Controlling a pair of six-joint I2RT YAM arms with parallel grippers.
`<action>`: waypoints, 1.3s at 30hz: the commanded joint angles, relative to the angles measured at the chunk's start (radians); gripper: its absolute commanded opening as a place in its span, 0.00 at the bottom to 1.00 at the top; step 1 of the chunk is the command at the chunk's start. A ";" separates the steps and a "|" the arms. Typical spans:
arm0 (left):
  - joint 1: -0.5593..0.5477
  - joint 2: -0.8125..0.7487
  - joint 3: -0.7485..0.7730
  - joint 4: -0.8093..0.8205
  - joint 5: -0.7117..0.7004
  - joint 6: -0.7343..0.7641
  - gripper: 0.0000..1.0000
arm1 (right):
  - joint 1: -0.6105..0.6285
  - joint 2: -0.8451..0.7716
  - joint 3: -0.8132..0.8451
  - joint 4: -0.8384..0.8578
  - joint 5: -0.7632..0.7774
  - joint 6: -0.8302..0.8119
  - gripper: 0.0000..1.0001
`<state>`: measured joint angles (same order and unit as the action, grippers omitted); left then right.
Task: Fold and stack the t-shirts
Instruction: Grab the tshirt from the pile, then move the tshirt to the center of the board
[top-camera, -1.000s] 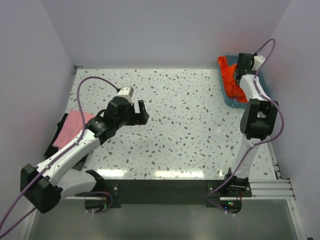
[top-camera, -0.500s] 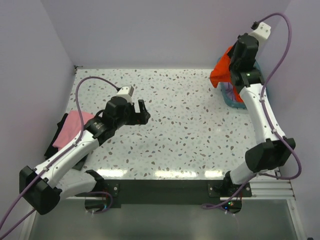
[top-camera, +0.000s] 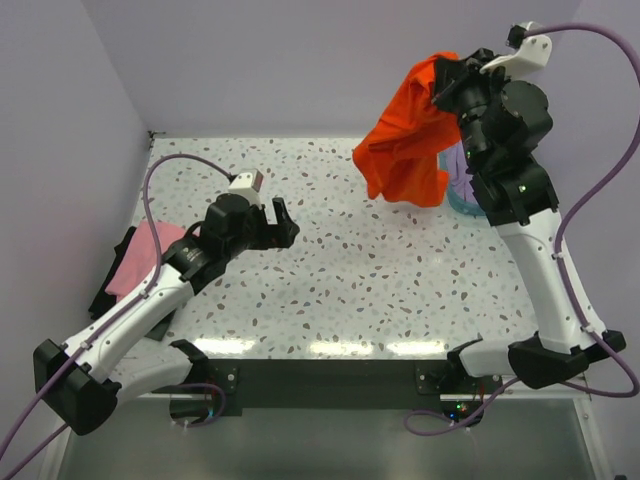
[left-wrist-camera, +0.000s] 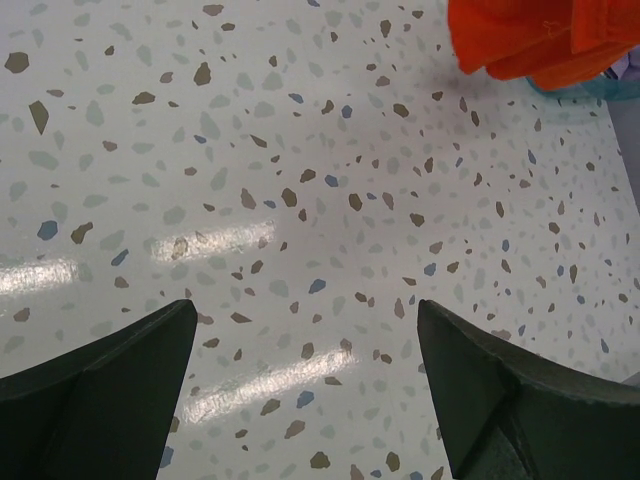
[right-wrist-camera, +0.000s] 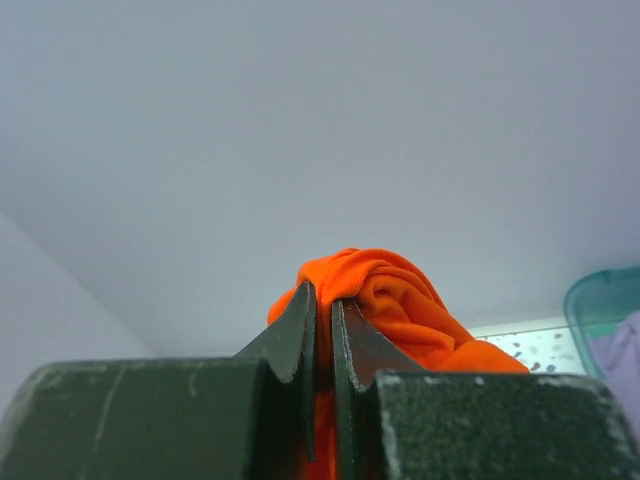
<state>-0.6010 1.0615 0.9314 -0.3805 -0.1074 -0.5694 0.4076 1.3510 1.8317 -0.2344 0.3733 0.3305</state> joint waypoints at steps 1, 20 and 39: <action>0.009 -0.020 0.007 0.054 -0.006 -0.032 0.96 | 0.019 -0.012 0.031 0.010 -0.079 0.050 0.00; 0.013 0.166 -0.092 0.225 0.066 -0.142 0.87 | -0.236 0.134 -0.460 -0.194 -0.113 0.171 0.81; 0.010 0.709 0.041 0.542 0.161 -0.417 0.58 | 0.207 0.563 -0.355 -0.115 -0.024 -0.027 0.67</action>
<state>-0.5957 1.8042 0.9836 0.0689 0.0490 -0.9291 0.5915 1.8893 1.3952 -0.3698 0.3210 0.3538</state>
